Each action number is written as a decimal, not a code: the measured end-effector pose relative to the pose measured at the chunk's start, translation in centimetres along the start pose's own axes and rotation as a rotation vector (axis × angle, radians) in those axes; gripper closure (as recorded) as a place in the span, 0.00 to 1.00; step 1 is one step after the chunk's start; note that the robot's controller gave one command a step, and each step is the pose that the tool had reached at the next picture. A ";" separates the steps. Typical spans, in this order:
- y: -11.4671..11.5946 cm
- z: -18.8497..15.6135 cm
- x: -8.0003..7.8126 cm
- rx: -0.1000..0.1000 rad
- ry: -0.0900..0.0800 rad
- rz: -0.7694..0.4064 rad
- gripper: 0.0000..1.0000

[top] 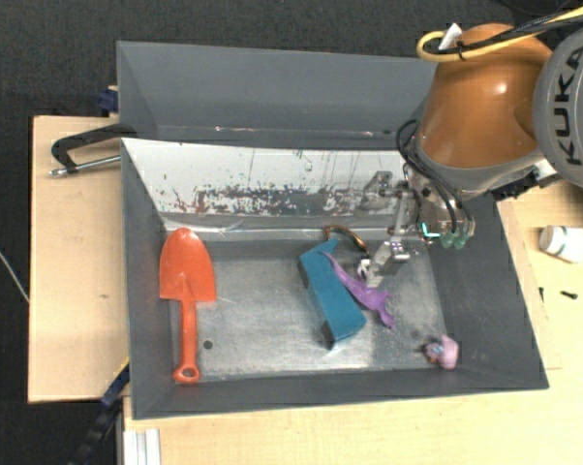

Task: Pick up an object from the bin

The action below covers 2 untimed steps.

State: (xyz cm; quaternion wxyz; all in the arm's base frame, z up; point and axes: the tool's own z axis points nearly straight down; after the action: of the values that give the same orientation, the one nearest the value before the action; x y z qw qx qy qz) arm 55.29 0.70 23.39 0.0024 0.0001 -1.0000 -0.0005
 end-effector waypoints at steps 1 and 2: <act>0.0 -0.4 -0.1 0.000 -0.008 0.000 0.00; -1.6 5.3 1.7 -0.001 -0.012 0.039 0.00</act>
Offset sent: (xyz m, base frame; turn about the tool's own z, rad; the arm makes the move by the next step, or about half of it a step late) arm -0.0549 -0.0483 -0.1639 0.1150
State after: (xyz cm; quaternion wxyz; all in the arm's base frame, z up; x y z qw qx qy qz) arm 53.58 -0.89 18.09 -0.0035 -0.0193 -0.9998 -0.0008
